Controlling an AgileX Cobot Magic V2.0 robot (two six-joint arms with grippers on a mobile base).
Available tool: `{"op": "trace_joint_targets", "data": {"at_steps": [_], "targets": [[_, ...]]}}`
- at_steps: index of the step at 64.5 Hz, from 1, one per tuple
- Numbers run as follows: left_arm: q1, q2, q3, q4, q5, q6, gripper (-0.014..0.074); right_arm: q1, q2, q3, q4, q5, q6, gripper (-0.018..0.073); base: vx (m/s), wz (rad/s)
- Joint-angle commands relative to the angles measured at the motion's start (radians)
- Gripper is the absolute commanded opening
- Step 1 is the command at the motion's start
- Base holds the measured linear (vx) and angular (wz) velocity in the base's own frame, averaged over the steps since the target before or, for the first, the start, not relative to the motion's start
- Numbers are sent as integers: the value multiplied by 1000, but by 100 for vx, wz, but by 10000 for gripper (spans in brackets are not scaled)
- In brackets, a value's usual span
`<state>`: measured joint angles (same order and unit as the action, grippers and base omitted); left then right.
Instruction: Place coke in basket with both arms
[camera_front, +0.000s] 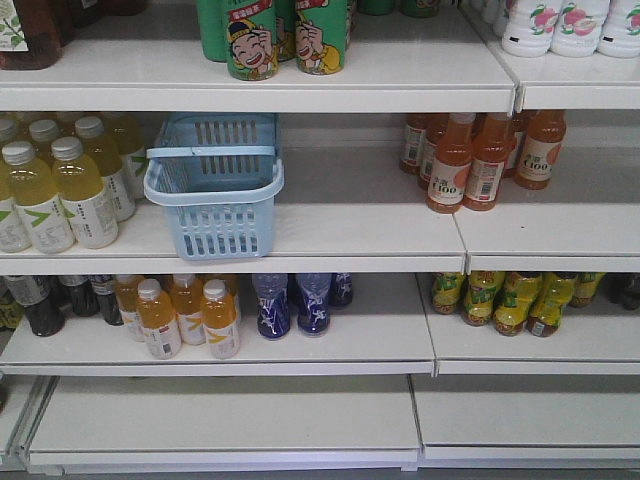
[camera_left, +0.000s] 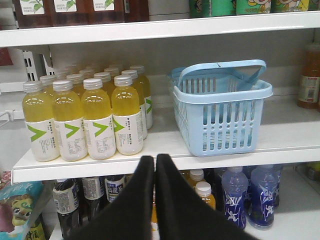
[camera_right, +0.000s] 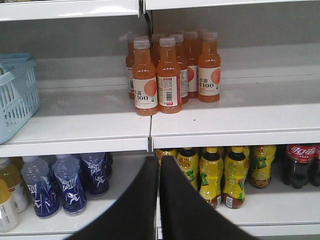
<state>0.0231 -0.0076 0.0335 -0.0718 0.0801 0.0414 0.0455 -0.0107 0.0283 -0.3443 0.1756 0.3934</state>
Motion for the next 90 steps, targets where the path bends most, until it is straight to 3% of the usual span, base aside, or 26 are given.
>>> {"op": "trace_joint_targets", "data": {"at_steps": [1,29,40,47,61,70,82,90], "targets": [[-7,-19,0,-9,-69,-8,-6,-6,-18,11,-10,-71,-7,-4,0,0],[-7,-19,0,-20,-69,-27,-6,-6,-18,11,-10,-71,-7,-4,0,0],[-7,-19,0,-245,-68,-253,-6,-6,-18,11,-10,-71,-7,-4,0,0],[-7,-19,0,-337,-70,-327,-6,-6,-18,11,-10,-71,-7,-4,0,0],[-7,-19,-1,-360,-126,-340,-6,-6,-18,11,-10,-71,-7,-4,0,0],[-7,-19,-1,-408,-170,-423,-6,-6,-18,11,-10,-71,-7,-4,0,0],[-7,-19,-18,-611,-184,-698,-6,-6,-18,11,-10,-71,-7,-4,0,0],[-7,-19,-112,-663,-191,-829,-6,-6,-18,11,-10,-71,-7,-4,0,0]]}}
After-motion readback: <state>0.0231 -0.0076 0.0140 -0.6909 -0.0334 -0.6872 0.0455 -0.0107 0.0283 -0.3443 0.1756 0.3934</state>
